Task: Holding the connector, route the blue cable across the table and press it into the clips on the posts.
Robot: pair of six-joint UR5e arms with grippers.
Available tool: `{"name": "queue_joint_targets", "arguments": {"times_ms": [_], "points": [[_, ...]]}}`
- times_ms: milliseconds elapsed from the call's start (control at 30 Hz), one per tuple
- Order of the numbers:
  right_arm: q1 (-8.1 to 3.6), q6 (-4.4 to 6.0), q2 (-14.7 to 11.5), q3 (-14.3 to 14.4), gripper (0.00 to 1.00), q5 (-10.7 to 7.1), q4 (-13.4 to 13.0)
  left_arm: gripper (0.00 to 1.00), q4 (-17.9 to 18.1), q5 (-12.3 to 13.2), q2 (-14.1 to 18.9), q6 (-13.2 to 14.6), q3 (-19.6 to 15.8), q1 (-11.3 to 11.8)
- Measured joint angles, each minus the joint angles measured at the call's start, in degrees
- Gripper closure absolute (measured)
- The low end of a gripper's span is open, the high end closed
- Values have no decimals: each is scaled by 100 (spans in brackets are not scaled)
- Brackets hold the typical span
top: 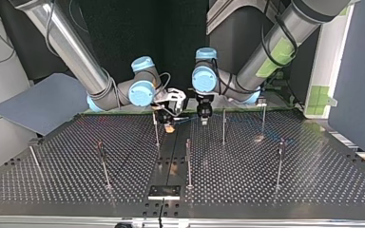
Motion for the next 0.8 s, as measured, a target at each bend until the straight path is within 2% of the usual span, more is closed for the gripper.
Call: {"name": "queue_joint_targets", "arguments": {"times_ms": [300, 400, 667, 800], "points": [[0, -6, -2, 0, 100, -18, 15, 100, -92, 5, 10, -63, 0, -2], [-3, -44, -30, -1, 100, -26, 63, 100, -208, -6, 60, -87, -1, -7], [15, -69, -344, 5, 100, -36, 411, 100, -580, -14, 389, -143, -195, -36], [-1, -35, -512, 64, 100, -36, 580, 100, -703, -12, 580, -174, -322, -43]]}}
